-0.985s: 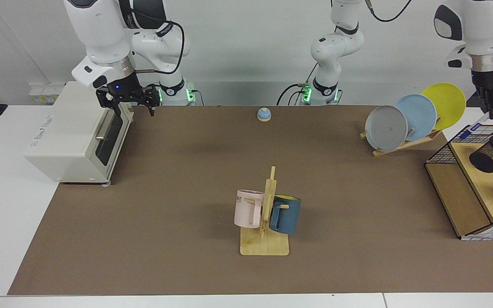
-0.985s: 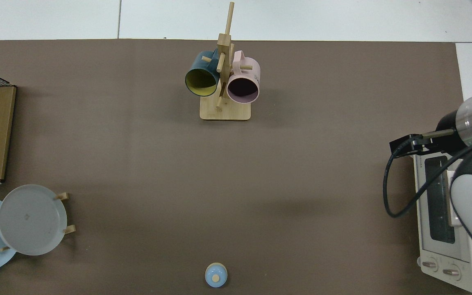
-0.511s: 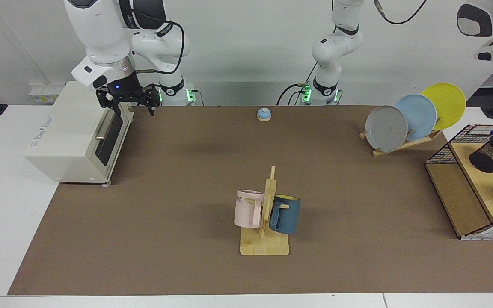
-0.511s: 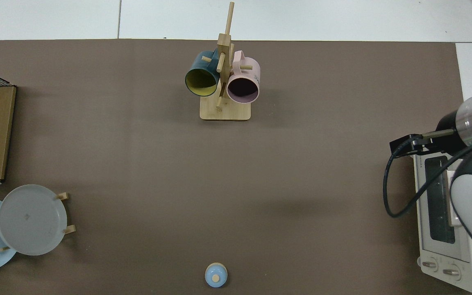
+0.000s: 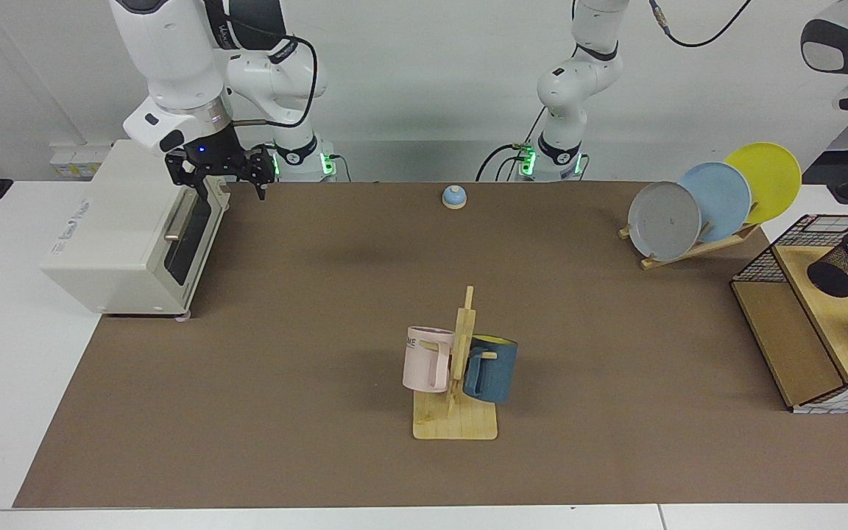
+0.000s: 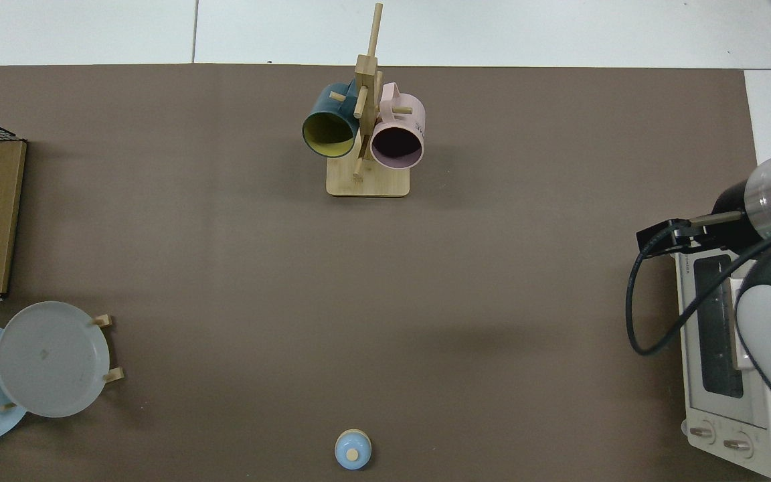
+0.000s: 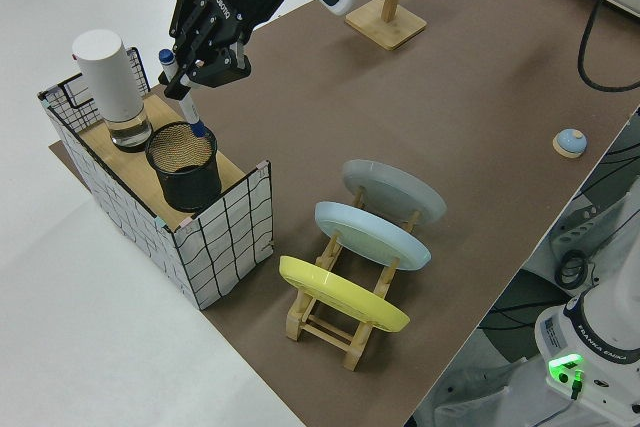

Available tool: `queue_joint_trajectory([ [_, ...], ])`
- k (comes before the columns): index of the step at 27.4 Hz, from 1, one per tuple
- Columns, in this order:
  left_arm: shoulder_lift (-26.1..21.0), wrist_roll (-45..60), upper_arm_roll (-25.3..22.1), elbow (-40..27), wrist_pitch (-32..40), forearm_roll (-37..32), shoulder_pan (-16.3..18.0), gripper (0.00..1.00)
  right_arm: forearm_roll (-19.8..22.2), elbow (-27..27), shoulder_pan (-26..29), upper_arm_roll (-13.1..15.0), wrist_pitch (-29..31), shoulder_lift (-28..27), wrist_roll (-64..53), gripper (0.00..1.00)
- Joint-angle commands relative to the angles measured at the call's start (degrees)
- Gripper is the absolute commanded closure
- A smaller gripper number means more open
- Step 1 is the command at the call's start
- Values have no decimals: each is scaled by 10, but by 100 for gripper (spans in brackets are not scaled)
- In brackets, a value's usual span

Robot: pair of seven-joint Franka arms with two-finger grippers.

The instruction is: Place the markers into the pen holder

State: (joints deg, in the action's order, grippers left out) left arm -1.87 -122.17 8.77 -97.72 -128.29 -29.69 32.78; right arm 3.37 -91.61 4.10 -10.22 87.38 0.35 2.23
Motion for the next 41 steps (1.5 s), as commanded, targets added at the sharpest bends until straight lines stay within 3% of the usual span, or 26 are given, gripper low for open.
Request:
queue_joint_trajectory([
  [1,-15,-10,5,15,-12,-4,6,100,-13,-6,13,-7,1,4,-18,0],
  [9,-40,-11,5,17,-45,-7,6,100,-13,-6,13,-7,1,4,-18,0],
  [21,-43,-11,6,17,-48,-12,2,100,-13,-6,13,-7,1,4,-18,0],
  [22,-43,-12,6,17,-49,-12,2,90,-13,-6,13,-7,1,4,-18,0],
  [23,-43,-11,6,17,-48,-12,1,43,-13,-6,13,-7,1,4,-18,0],
  [24,-43,-11,6,17,-48,-12,0,10,-13,-6,13,-7,1,4,-18,0],
  [25,-43,-9,7,17,-48,-10,0,0,-13,-6,13,-7,1,5,-18,0],
  [35,-43,4,19,36,-34,5,-2,0,-13,-6,13,-7,1,4,-18,0],
  [41,-24,136,56,38,58,65,-3,0,-13,-6,13,-7,1,4,-18,0],
])
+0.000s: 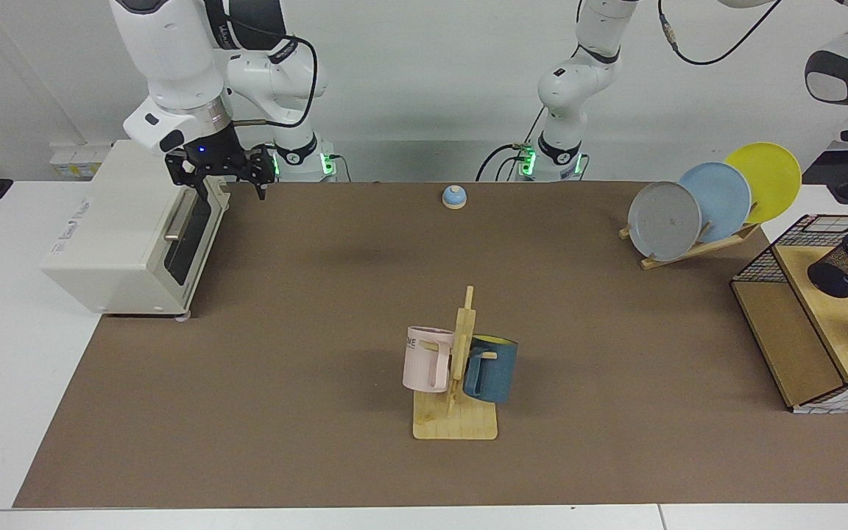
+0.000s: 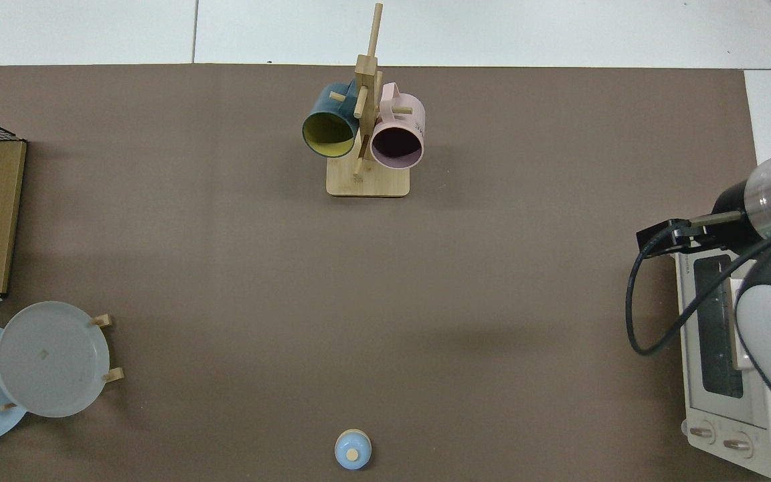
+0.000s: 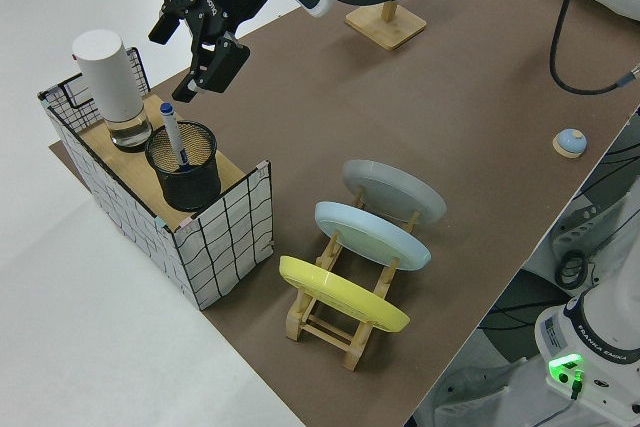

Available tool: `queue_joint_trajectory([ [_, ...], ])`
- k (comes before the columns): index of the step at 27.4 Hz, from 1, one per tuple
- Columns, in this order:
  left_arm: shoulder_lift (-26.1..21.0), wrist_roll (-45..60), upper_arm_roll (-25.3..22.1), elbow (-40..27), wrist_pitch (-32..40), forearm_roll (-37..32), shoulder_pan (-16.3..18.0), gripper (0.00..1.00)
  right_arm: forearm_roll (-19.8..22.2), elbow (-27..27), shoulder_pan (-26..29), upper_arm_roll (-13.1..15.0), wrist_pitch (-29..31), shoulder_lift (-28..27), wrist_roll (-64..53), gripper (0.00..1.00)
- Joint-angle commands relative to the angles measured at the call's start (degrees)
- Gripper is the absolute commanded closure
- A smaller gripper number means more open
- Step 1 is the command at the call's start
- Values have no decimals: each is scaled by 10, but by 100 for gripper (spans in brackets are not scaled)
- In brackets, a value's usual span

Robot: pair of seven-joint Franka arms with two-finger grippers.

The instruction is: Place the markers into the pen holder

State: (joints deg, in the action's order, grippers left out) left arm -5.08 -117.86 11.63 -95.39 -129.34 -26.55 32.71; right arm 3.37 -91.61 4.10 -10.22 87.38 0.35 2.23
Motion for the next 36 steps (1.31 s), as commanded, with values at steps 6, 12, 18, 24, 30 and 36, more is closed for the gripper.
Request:
queue_joint_trajectory([
  [6,17,330,85,12,168,36,-7,0,-13,-6,13,-7,1,5,-18,0],
  [12,18,530,132,11,228,74,-7,0,-13,-6,13,-7,1,4,-18,0],
  [18,23,713,157,11,265,137,-7,0,-13,-6,13,-7,1,4,-18,0],
  [24,28,893,187,11,290,189,-7,0,-13,-6,13,-7,1,4,-18,0],
  [30,31,1065,221,13,312,212,-7,0,-13,-6,13,-7,1,4,-18,0],
  [36,40,1170,233,13,314,239,-7,0,-13,-6,13,-7,1,4,-18,0],
])
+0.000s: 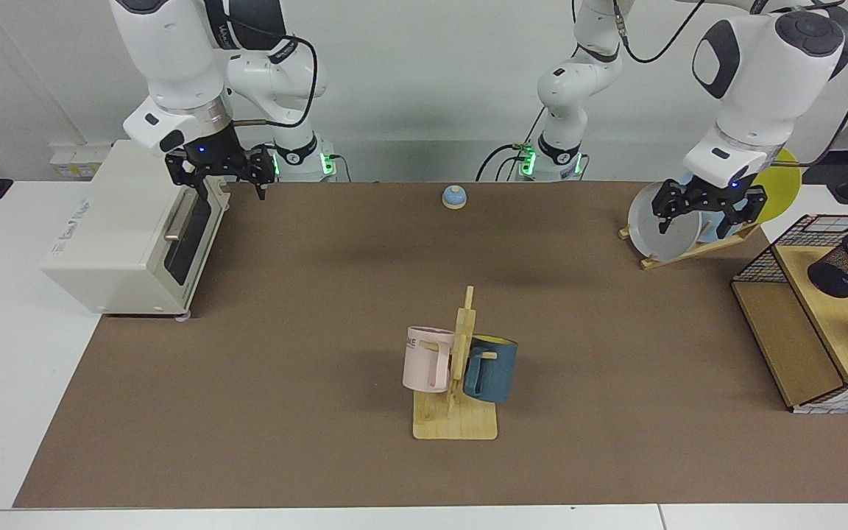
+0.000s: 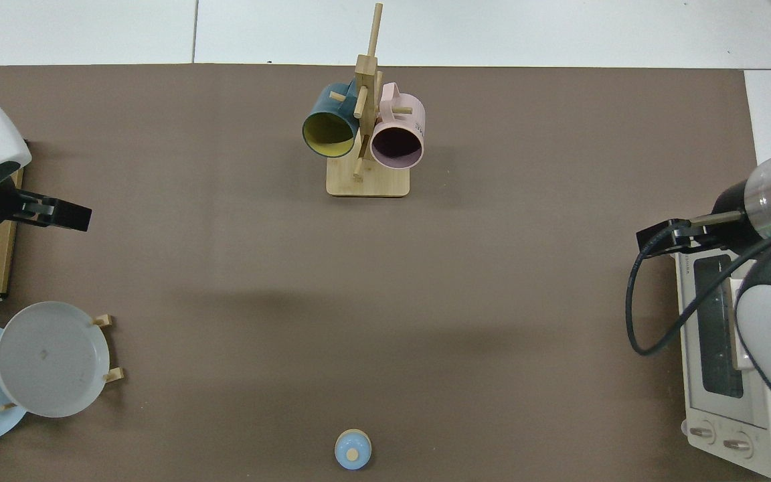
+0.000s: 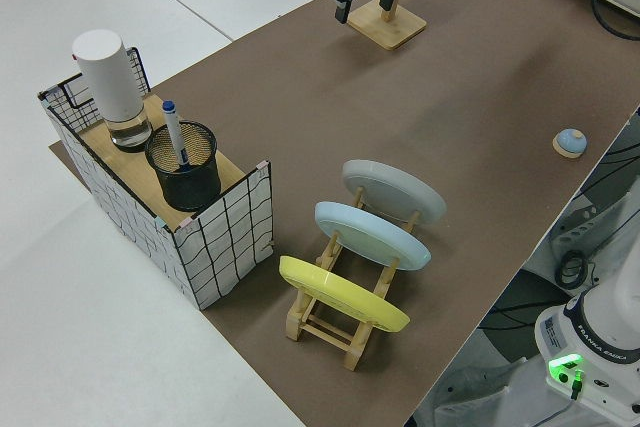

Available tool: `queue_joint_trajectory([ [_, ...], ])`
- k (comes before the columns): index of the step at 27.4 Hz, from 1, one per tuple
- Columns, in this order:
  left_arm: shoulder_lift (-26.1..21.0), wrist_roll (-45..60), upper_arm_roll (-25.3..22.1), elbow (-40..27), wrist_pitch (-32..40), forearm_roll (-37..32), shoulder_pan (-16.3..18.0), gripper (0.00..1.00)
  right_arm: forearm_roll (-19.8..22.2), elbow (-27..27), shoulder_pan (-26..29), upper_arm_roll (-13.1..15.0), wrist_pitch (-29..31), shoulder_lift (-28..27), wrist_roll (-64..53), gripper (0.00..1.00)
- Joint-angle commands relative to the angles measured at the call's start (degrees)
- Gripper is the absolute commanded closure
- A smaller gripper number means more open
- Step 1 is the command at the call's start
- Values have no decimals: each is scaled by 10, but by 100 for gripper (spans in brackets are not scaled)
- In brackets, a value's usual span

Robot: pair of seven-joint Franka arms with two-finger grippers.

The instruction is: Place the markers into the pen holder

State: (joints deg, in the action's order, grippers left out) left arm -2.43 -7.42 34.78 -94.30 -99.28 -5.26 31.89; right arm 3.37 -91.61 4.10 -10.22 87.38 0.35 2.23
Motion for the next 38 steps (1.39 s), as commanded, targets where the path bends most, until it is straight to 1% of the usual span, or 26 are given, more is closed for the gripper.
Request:
queue_joint_trajectory([
  [1,15,71,3,2,15,29,1,0,-13,-6,13,-7,1,4,-18,0],
  [7,26,69,2,3,33,30,1,0,-13,-6,13,-7,1,4,-18,0],
  [9,26,67,-1,3,39,30,-5,0,-13,-6,13,-7,1,4,-18,0],
  [11,26,65,-17,3,45,29,-35,0,-13,-6,13,-7,1,4,-18,0],
  [13,29,65,-49,5,48,29,-71,0,-13,-6,13,-7,1,4,-18,0],
  [15,34,64,-95,5,53,29,-116,0,-13,-6,13,-7,1,4,-18,0],
  [17,39,64,-149,5,60,29,-167,0,-13,-6,13,-7,1,4,-18,0],
  [19,44,63,-190,5,65,29,-211,0,-13,-6,13,-7,1,4,-18,0],
  [21,47,63,-219,5,69,29,-243,0,-13,-6,13,-7,1,4,-18,0],
  [26,53,63,-255,5,73,28,-291,0,-13,-6,13,-7,1,4,-18,0],
  [29,53,58,-274,4,72,29,-305,0,-13,-6,13,-7,1,4,-18,0],
  [32,54,53,-277,3,71,30,-307,0,-13,-6,13,-7,1,4,-18,0],
  [35,55,49,-287,2,70,30,-319,0,-13,-6,13,-7,1,4,-18,0],
  [38,57,38,-305,2,70,46,-332,0,-13,-6,13,-7,1,4,-18,0],
])
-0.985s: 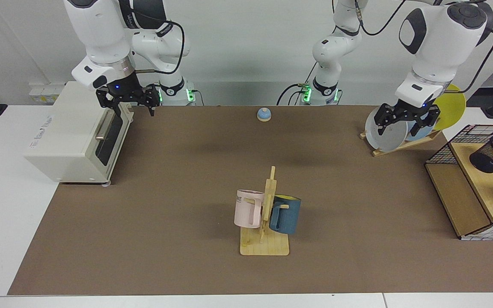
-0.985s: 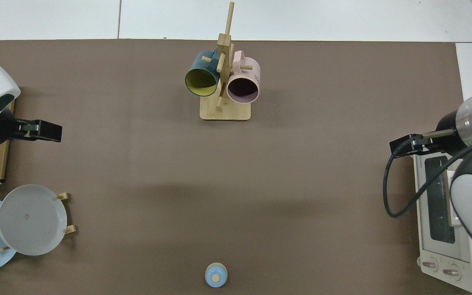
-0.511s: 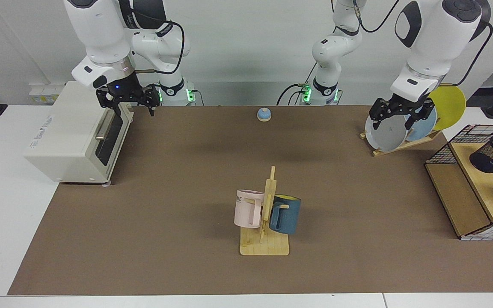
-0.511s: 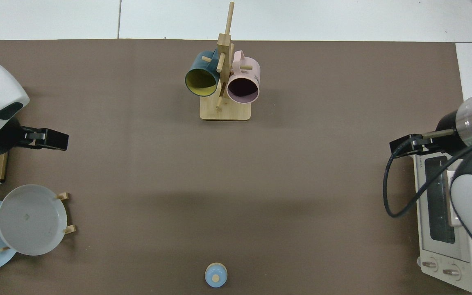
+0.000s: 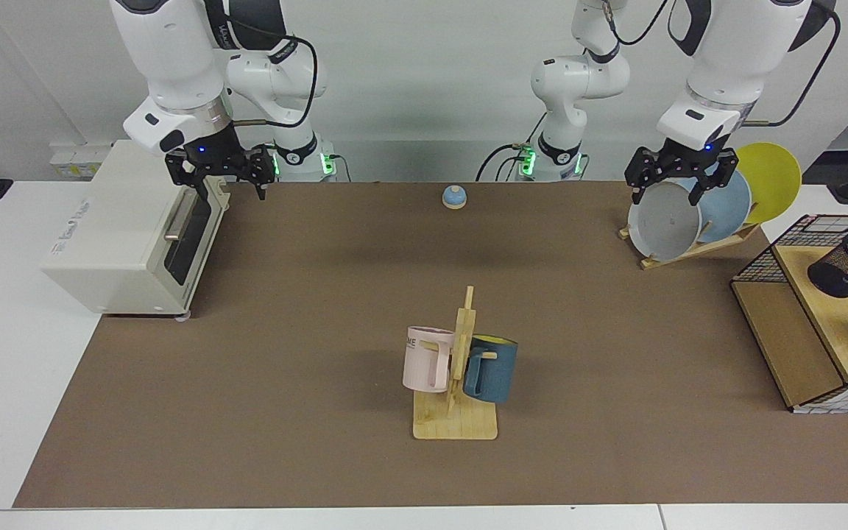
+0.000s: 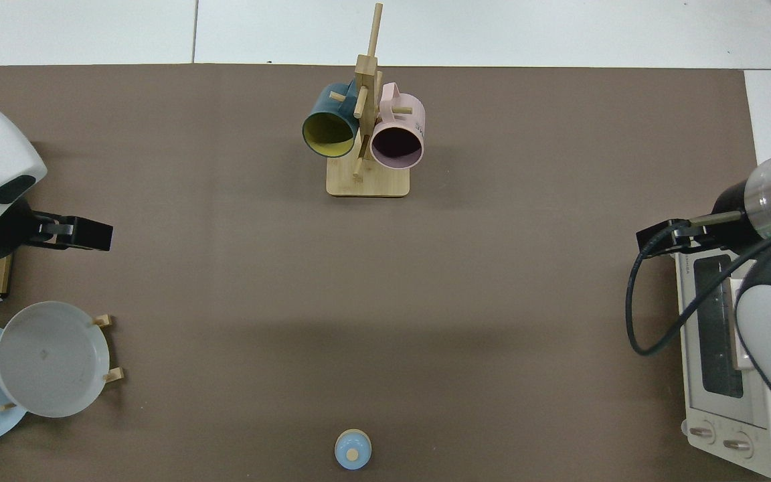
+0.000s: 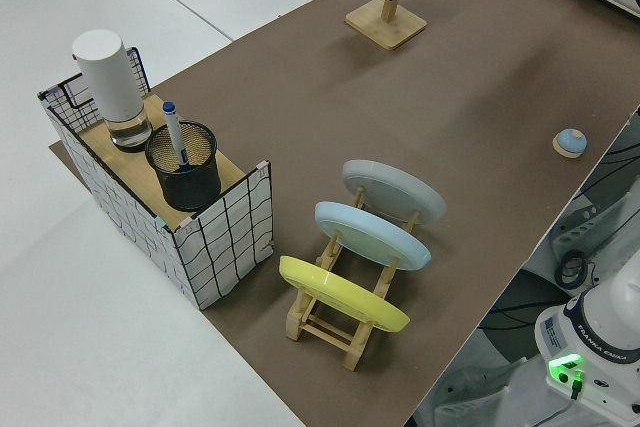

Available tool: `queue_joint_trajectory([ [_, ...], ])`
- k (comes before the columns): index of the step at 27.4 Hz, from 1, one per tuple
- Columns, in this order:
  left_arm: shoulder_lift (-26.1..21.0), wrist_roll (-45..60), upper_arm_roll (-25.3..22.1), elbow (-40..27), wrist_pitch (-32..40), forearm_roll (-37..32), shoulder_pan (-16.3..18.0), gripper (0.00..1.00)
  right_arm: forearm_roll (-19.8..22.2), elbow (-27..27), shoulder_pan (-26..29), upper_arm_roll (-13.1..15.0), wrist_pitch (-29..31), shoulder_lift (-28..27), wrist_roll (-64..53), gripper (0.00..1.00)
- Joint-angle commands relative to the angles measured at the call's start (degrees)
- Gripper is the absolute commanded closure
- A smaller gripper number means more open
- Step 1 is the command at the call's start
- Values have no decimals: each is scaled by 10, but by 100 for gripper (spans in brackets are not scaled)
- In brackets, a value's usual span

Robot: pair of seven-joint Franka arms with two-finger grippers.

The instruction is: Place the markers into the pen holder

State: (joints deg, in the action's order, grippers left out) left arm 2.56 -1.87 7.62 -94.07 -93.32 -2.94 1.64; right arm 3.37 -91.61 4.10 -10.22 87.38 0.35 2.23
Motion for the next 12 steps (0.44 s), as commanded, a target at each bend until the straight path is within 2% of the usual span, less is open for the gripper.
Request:
queue_joint_trajectory([
  [1,7,-23,-37,-1,10,32,-30,0,-13,-6,13,-7,1,4,-18,0],
  [12,8,-28,-43,-1,7,43,-31,0,-13,-6,13,-7,1,4,-18,0],
])
